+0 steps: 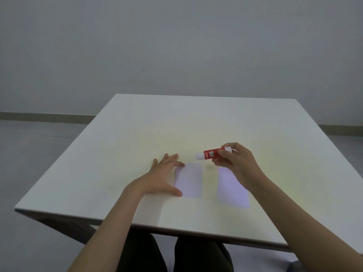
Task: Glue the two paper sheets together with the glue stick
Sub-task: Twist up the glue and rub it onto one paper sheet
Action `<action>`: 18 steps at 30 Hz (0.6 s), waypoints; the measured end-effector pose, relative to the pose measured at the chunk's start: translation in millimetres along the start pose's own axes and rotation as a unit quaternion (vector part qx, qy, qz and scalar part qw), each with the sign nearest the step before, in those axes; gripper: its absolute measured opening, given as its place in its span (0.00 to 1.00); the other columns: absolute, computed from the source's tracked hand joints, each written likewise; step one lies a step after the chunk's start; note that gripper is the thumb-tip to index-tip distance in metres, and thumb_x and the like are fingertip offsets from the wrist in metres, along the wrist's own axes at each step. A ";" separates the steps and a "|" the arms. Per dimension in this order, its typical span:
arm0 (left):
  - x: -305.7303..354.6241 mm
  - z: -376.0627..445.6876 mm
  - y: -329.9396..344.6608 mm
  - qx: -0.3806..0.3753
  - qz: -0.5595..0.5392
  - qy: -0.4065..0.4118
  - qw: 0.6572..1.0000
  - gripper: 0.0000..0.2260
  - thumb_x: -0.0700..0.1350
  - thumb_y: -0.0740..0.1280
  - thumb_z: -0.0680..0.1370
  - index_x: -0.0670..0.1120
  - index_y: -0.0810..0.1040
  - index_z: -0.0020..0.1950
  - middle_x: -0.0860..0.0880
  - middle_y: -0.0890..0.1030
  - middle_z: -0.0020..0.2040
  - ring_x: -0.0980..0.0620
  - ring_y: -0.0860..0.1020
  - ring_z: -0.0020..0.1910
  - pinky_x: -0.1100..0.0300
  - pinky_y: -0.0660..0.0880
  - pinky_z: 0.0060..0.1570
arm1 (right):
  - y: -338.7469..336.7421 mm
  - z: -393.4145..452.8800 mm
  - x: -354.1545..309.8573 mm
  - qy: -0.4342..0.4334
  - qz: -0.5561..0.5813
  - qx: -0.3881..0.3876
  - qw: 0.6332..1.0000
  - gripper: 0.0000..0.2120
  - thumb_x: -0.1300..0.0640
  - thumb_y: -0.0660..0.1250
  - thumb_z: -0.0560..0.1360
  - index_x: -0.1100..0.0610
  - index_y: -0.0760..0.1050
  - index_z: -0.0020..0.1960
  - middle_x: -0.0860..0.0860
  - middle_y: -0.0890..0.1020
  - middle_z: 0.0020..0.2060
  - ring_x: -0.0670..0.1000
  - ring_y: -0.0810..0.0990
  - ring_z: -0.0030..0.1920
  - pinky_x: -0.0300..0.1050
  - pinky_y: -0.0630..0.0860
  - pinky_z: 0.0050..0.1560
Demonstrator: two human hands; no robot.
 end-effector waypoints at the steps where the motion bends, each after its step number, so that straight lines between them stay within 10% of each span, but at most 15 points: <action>1: -0.6 -1.0 -0.4 0.001 -0.015 0.003 1.000 0.37 0.52 0.76 0.66 0.57 0.63 0.71 0.56 0.49 0.79 0.56 0.38 0.77 0.52 0.31 0.73 | 0.7 -2.8 0.6 0.035 0.070 0.001 0.997 0.03 0.68 0.63 0.76 0.63 0.72 0.45 0.61 0.81 0.38 0.54 0.84 0.34 0.43 0.83 0.39; 5: 4.1 -4.6 -3.7 0.024 -0.067 0.002 0.997 0.26 0.51 0.75 0.68 0.60 0.69 0.63 0.56 0.54 0.78 0.57 0.43 0.77 0.50 0.36 0.75 | 7.6 -19.9 3.0 0.145 0.288 0.019 0.946 0.06 0.66 0.61 0.77 0.65 0.75 0.43 0.60 0.83 0.35 0.54 0.85 0.33 0.42 0.83 0.37; 10: 49.5 -14.1 -5.3 0.190 -0.300 0.042 0.934 0.19 0.57 0.73 0.65 0.63 0.76 0.55 0.61 0.77 0.63 0.65 0.70 0.66 0.60 0.65 0.68 | 25.2 -39.4 11.7 0.180 0.398 -0.003 0.899 0.06 0.64 0.62 0.77 0.66 0.76 0.48 0.61 0.84 0.40 0.54 0.85 0.37 0.44 0.83 0.40; 18: 87.2 -19.0 9.1 0.314 -0.417 -0.004 0.853 0.07 0.42 0.74 0.69 0.55 0.84 0.37 0.59 0.85 0.36 0.62 0.83 0.41 0.61 0.75 0.51 | 26.8 -47.9 26.0 0.114 0.100 -0.042 0.988 0.09 0.56 0.64 0.77 0.60 0.78 0.52 0.53 0.83 0.44 0.51 0.78 0.36 0.42 0.73 0.38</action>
Point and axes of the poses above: each hand's wrist, its own z-axis towards the middle knuckle, its own y-axis out of the palm, x = y × z, the point moved 2 cm from there along z, towards the middle knuckle
